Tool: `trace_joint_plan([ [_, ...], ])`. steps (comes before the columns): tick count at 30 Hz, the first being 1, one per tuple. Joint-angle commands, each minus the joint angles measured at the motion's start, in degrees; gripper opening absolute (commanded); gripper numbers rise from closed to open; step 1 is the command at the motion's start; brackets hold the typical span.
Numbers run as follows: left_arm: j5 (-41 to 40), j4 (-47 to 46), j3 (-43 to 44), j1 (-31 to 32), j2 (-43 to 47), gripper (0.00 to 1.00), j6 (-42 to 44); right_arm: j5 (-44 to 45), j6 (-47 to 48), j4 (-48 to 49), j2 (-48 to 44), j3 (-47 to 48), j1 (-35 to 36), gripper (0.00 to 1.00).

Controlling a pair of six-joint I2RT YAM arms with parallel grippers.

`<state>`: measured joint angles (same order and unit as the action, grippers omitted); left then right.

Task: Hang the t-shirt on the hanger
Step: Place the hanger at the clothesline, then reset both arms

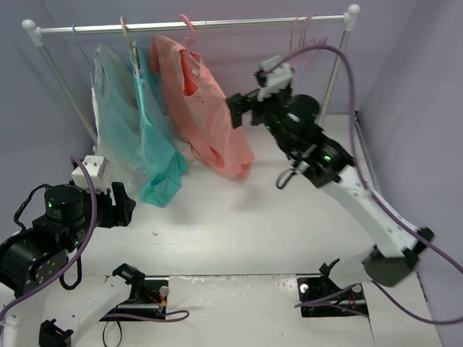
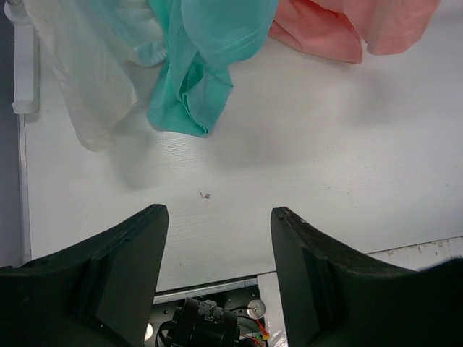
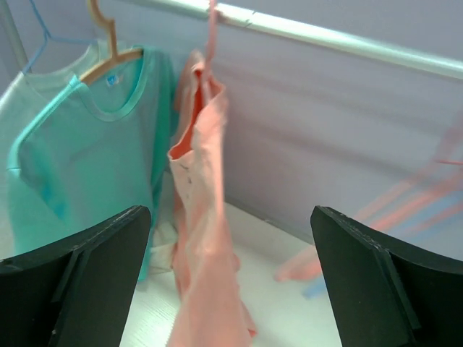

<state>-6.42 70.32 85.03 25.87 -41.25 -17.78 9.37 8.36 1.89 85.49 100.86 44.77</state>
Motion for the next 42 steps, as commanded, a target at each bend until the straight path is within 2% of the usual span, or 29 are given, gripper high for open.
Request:
trace_joint_plan([
  [1, -1.93, -3.79, 3.03, -0.29, -2.95, 0.58, -0.33, 3.46, 3.33, 4.53, -14.01, -8.20, -0.13, 1.00],
  [6, -4.21, -5.20, 2.77, -0.29, -4.18, 0.58, -0.15, 9.96, 0.61, -1.80, -30.80, -23.83, -0.21, 1.00],
  [9, -5.88, -6.34, 1.81, -0.29, -3.92, 0.58, -0.06, 14.26, -2.20, -7.59, -39.42, -29.64, -0.13, 1.00],
  [12, -7.12, -7.13, 0.84, -0.29, -3.40, 0.58, -0.41, 19.71, -7.12, -11.64, -46.28, -32.21, -0.21, 1.00],
  [16, -7.73, -7.40, -0.92, -0.29, -2.78, 0.58, -1.47, 21.92, -8.36, -17.78, -53.39, -33.62, -0.21, 1.00],
  [29, -10.11, -6.96, -5.58, -0.29, 0.30, 0.58, -1.11, 23.95, -13.64, -25.53, -59.74, -33.01, -0.04, 1.00],
  [36, -8.44, -8.71, -11.37, -0.29, 2.05, 0.58, -8.74, 22.36, -12.93, -28.17, -59.83, -32.92, -0.04, 1.00],
  [42, -8.87, -6.70, -11.38, -0.29, 2.76, 0.58, -11.57, 21.22, -11.35, -29.22, -61.23, -32.75, -0.04, 1.00],
])
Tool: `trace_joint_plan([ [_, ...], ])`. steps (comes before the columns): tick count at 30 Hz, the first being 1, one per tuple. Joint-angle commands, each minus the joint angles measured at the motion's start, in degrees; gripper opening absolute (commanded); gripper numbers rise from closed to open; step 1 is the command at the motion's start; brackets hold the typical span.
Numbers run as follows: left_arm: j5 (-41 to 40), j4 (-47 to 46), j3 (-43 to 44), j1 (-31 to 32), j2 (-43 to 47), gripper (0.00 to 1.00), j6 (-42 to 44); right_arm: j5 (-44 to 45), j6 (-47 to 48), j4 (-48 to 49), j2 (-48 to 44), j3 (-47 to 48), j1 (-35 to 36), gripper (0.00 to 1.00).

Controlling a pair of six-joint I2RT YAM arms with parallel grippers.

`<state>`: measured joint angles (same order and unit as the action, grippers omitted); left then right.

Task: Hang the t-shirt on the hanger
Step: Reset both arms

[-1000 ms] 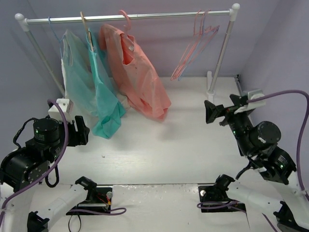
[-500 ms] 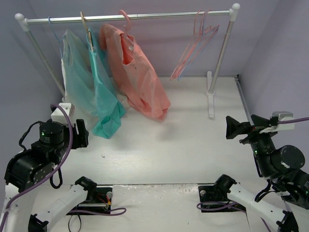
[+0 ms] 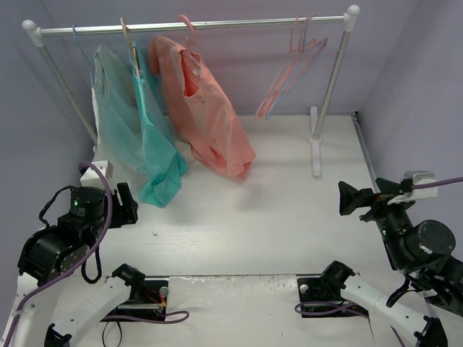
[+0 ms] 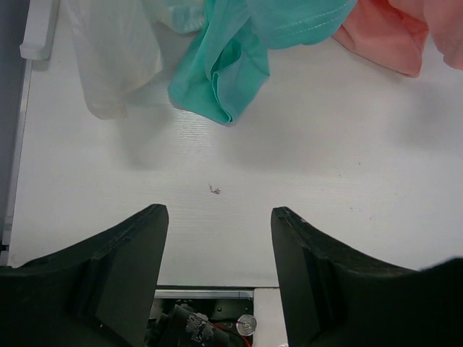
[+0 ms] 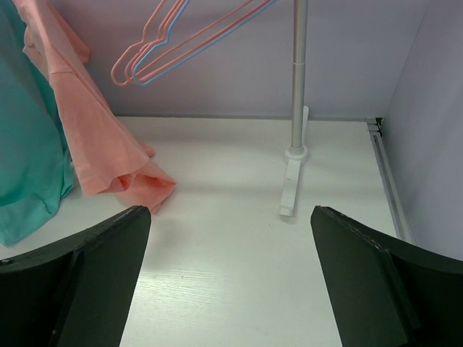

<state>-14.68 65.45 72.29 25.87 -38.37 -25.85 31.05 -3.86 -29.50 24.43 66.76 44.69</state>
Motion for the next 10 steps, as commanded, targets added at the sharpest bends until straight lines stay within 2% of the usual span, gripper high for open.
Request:
trace_joint_plan([
  [1, -0.79, -1.47, 1.62, -0.29, -0.04, 0.58, -3.68, -0.72, 0.96, 1.90, -0.34, 1.44, 0.14, 1.00],
  [10, -0.44, 0.11, 0.75, -0.29, 0.14, 0.58, -5.00, -1.25, 0.70, -0.47, -1.40, 2.49, 0.84, 1.00],
])
